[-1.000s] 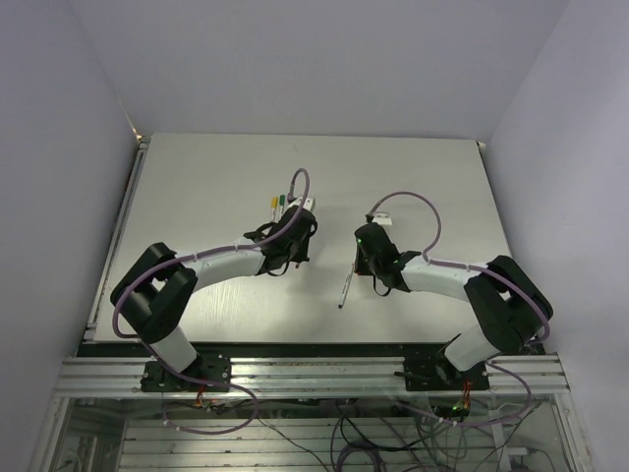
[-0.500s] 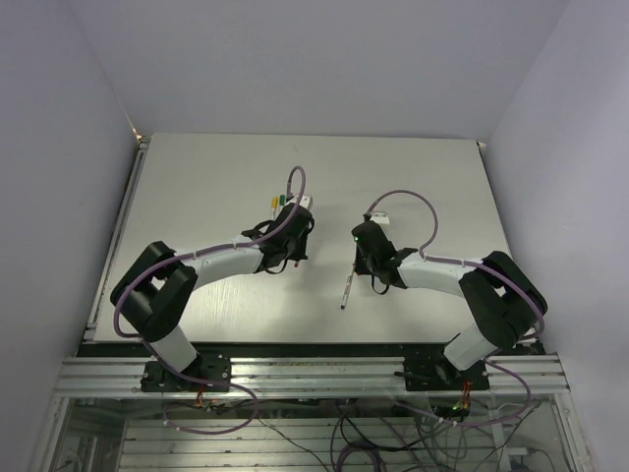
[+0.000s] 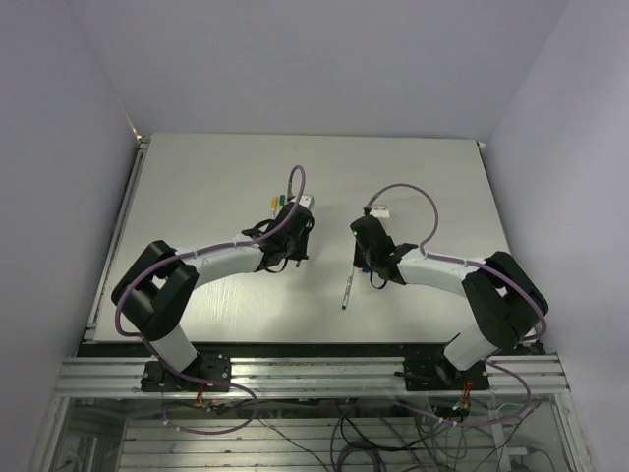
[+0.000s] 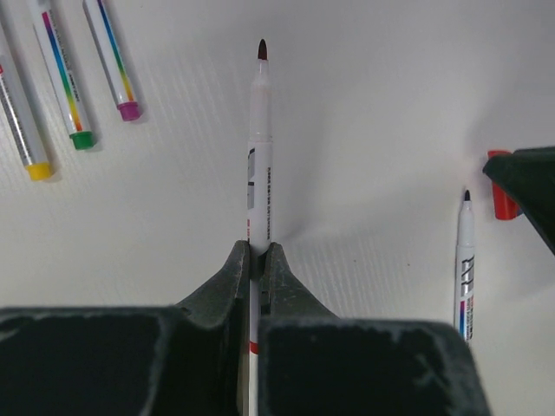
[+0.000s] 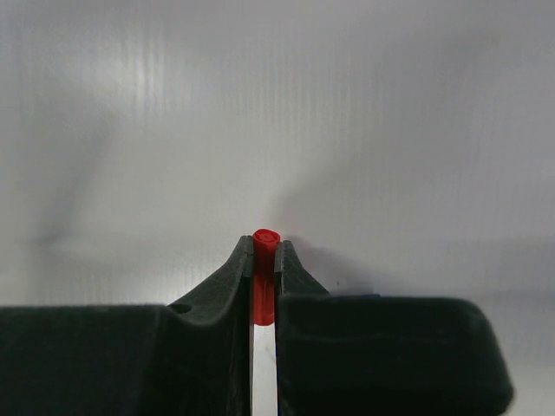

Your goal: Insert the pens into the pen caps

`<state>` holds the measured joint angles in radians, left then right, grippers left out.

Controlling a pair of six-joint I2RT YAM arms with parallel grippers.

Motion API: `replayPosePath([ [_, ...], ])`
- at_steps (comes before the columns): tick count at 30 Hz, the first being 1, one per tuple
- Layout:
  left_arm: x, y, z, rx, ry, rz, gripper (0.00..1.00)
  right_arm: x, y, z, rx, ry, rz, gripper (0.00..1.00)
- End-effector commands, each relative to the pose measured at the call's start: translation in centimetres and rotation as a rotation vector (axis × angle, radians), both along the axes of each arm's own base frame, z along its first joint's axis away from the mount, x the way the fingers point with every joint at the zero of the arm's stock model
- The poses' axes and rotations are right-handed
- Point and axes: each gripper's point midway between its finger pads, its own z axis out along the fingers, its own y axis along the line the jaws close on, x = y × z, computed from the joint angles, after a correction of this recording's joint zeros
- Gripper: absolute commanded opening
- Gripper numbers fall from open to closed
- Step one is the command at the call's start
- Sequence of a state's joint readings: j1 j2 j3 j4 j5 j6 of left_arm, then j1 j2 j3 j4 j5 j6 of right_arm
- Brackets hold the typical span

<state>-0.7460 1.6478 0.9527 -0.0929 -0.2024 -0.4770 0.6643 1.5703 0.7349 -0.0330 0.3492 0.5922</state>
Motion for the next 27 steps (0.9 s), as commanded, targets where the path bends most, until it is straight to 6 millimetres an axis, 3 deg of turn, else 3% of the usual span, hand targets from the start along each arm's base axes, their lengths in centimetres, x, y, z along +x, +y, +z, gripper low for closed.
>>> replayPosePath([
  [1, 1.5, -2.1, 2.7, -0.082, -0.066, -0.055, 0.07, 3.9, 0.9, 6.3, 0.041, -0.206, -0.035, 0.00],
  [8, 1.8, -3.7, 5.7, -0.172, -0.141, -0.119, 0.07, 7.3, 0.0, 14.8, 0.179, -0.492, -0.100, 0.00],
  [14, 1.0, -6.0, 9.8, -0.333, -0.228, -0.223, 0.07, 8.0, -0.5, 20.9, 0.361, -0.727, -0.112, 0.00],
  [23, -1.0, -8.1, 14.2, -0.517, -0.318, -0.364, 0.07, 7.1, 0.0, 24.9, 0.583, -0.911, -0.053, 0.00],
  [27, -1.3, -8.1, 14.1, -0.525, -0.313, -0.376, 0.07, 7.0, 0.4, 25.7, 0.618, -0.935, -0.027, 0.00],
])
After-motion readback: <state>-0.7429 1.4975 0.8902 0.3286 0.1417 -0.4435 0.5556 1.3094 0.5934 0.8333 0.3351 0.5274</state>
